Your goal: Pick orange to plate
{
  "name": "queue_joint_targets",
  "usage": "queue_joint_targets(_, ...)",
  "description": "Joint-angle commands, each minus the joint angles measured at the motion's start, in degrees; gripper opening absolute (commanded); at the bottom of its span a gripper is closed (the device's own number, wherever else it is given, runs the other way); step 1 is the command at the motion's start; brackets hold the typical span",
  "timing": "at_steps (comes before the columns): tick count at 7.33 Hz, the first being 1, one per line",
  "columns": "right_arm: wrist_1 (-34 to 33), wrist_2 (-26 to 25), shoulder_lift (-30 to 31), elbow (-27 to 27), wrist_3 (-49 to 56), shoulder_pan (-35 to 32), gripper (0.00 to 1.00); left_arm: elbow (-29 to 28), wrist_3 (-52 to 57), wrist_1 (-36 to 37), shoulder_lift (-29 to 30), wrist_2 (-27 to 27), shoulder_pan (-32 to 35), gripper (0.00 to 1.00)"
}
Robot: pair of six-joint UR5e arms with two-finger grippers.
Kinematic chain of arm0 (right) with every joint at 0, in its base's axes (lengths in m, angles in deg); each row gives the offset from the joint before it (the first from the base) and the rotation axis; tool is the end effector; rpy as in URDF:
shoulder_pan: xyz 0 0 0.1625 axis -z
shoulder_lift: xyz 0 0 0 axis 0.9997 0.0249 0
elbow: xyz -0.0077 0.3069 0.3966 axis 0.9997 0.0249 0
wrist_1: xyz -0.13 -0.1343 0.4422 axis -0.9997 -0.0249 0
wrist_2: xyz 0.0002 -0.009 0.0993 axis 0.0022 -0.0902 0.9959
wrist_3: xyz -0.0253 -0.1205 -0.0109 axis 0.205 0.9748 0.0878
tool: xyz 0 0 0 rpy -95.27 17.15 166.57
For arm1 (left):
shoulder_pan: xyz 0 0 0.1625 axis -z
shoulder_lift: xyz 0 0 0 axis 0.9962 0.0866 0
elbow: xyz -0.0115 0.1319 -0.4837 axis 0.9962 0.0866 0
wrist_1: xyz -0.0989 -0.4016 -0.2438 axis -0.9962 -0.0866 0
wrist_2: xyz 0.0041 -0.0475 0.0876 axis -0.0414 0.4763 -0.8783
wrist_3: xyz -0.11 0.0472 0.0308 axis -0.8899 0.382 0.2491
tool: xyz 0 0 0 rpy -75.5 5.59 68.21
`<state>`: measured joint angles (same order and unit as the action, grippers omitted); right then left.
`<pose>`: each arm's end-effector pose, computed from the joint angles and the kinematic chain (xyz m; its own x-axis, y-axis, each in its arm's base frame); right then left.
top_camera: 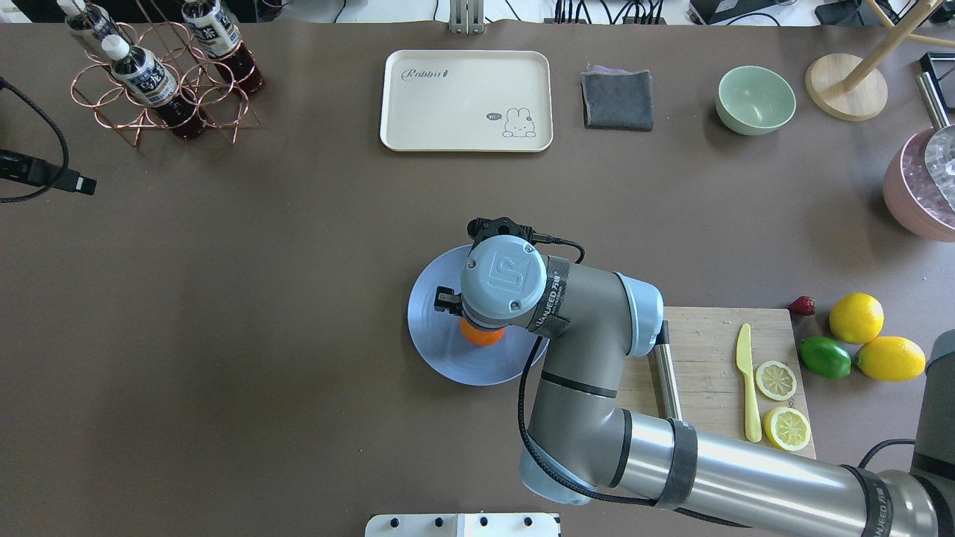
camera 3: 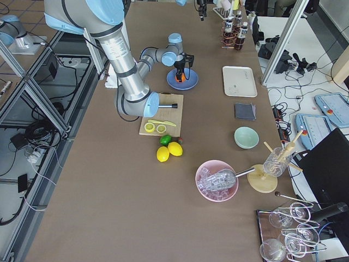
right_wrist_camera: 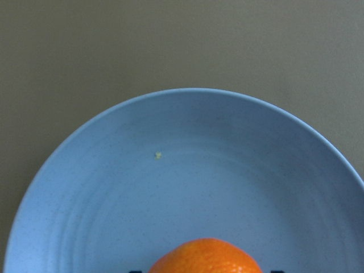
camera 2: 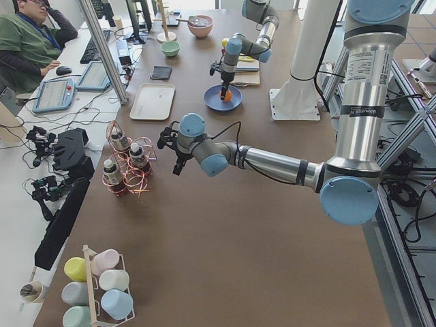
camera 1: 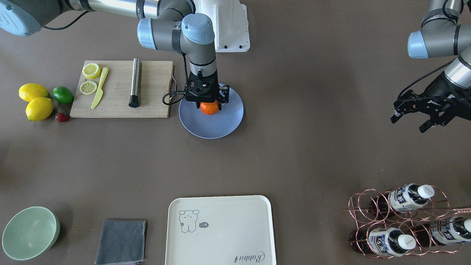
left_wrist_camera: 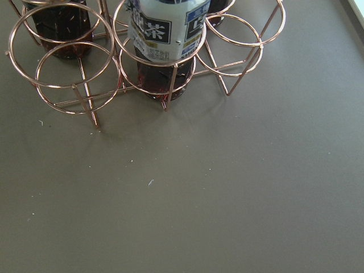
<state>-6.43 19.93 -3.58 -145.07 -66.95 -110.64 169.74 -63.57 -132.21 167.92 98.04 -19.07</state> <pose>-0.7253 -0.4224 0.2404 0.6532 0.1781 0.7360 -0.2422 0.9700 -0.0198 0.2027 -0.5892 0.5752 0.5764 0.2998 -0.7602 0.0508 0.9153 0.3995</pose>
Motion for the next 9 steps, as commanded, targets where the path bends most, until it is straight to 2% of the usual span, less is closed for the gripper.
queue_joint_targets(1, -0.8, 0.3, -0.6, -1.2, -1.7, -1.4, 1.0, -0.1, 0.1, 0.0, -0.1, 0.0, 0.4, 0.98)
queue_joint_targets(2, -2.1, 4.1, 0.4, -3.5, -1.5, -4.5, 1.0, 0.0, 0.1, -0.1, -0.2, 0.1, 0.7, 0.98)
queue_joint_targets(3, -6.7, 10.7, 3.9, -9.6, 1.0, -9.8, 1.0, 0.7, 0.9, -0.2, -3.3, 2.5, 2.4, 0.98)
queue_joint_targets(4, -7.2, 15.0, 9.2, -14.9, 8.0, -14.2, 1.0, 0.7, 5.3, -0.2, -4.7, 5.4, 5.5, 0.98)
queue_joint_targets(5, -7.2, 17.9, 13.9, -17.7, 13.1, -18.2, 1.0, 0.8, 8.8, -0.2, -7.3, 5.6, 8.2, 0.98)
queue_joint_targets(7, -7.2, 26.0, 22.5, -21.2, 26.7, -27.5, 1.0, 1.1, 14.6, -0.2, -10.7, 5.6, 12.1, 0.98)
queue_joint_targets(9, -7.2, 32.1, 30.1, -22.1, 42.3, -37.0, 1.0, 3.8, 15.0, -0.2, -14.5, 5.6, 13.6, 0.98)
